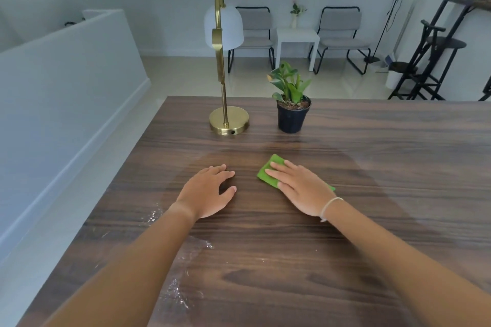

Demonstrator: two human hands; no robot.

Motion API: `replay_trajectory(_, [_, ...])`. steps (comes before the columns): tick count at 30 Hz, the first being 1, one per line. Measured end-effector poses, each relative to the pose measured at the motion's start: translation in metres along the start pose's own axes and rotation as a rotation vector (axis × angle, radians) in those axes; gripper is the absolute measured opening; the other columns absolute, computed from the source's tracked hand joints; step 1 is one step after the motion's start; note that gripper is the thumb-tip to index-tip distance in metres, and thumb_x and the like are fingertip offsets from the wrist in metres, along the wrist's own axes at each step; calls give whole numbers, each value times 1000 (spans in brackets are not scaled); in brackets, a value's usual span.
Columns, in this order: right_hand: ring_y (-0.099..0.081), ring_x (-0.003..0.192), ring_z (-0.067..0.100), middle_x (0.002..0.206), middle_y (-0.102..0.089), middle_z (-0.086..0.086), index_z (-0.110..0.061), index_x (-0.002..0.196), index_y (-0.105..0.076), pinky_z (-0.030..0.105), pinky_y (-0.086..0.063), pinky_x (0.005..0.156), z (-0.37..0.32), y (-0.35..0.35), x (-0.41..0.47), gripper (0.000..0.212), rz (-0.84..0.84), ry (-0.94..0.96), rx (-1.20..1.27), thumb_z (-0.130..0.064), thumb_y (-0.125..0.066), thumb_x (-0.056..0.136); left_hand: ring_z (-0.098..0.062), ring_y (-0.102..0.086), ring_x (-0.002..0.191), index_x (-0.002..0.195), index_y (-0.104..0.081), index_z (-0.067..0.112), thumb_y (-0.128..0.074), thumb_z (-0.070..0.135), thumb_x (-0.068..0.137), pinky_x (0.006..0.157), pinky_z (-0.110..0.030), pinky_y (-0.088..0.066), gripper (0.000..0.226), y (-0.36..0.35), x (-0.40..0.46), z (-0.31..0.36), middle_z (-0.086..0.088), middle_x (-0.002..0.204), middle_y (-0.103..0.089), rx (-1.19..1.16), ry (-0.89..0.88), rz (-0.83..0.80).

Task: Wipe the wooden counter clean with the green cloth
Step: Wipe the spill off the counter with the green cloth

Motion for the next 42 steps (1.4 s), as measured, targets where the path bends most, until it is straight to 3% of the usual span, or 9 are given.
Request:
replay_trajectory(6, [-4,146,18,158,-8,-10,-34,147,-14,40,-8,118,37,19,27,48,3,-301,-50,-30,-19,100,-19,-14,147,144,-33,27,-38,49,92,117,-35,-16,56,0,-2,3,5,158,-22,-7,25,-66])
replay_trajectory(9, [-5,146,19,158,-10,-10,-33,147,-14,39,-8,118,1,8,28,48,6,-201,-54,-30,-20,99,-20,-17,146,143,-36,23,-37,50,92,116,-36,-19,57,1,-1,9,4,157,-24,-9,45,-67])
replay_trajectory(14, [-7,146,13,156,-15,-16,-38,145,-20,33,-9,116,-2,-2,-72,46,34,-66,-5,-31,-24,100,-18,-20,145,142,-37,24,-37,44,94,115,-32,-19,53,-5,-9,35,3,157,-25,7,-53,-38])
replay_trajectory(19, [-10,146,18,157,-15,-9,-34,145,-22,38,-13,116,94,27,-151,46,65,-494,-10,-29,-28,100,-18,-18,146,145,-31,25,-40,46,92,116,-31,-16,57,-23,-25,71,4,158,-21,-22,-153,-69])
replay_trajectory(22, [-11,146,22,158,-12,-8,-32,147,-18,41,-15,117,94,33,-140,48,103,-646,-69,-29,-25,100,-17,-16,146,145,-30,25,-41,47,91,117,-31,-15,60,-30,-31,88,3,158,-20,-31,-184,-82])
replay_trajectory(29, [-6,144,11,156,-15,-16,-39,145,-19,34,-9,116,-15,-10,-169,47,81,-228,-13,-32,-25,99,-20,-16,146,146,-30,23,-42,45,92,118,-33,-16,59,-37,-42,91,1,158,-21,34,-221,-98])
replay_trajectory(31, [-6,144,9,155,-17,-17,-39,144,-22,33,-11,118,3,-4,-204,46,92,-250,7,-31,-28,99,-20,-16,146,145,-31,22,-42,45,92,118,-32,-15,59,-38,-46,90,1,158,-21,45,-237,-87])
replay_trajectory(37, [-8,146,19,158,-13,-10,-35,146,-20,40,-12,118,61,23,-205,47,129,-707,-23,-30,-25,99,-22,-18,146,144,-34,22,-43,43,92,117,-33,-16,57,-39,-63,88,0,157,-25,60,-236,-48])
replay_trajectory(42, [-7,146,18,157,-12,-13,-36,146,-18,37,-9,117,-35,-10,-154,48,91,-414,-47,-31,-25,99,-22,-21,145,144,-34,20,-39,37,95,117,-31,-14,52,-32,-74,83,-2,156,-26,87,-259,-67])
Point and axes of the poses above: each hand's wrist, its own x-axis towards the middle knuckle, its own y-axis out of the back of the hand, z = x × y, the point moved 6 cm from there along x, towards the middle knuckle
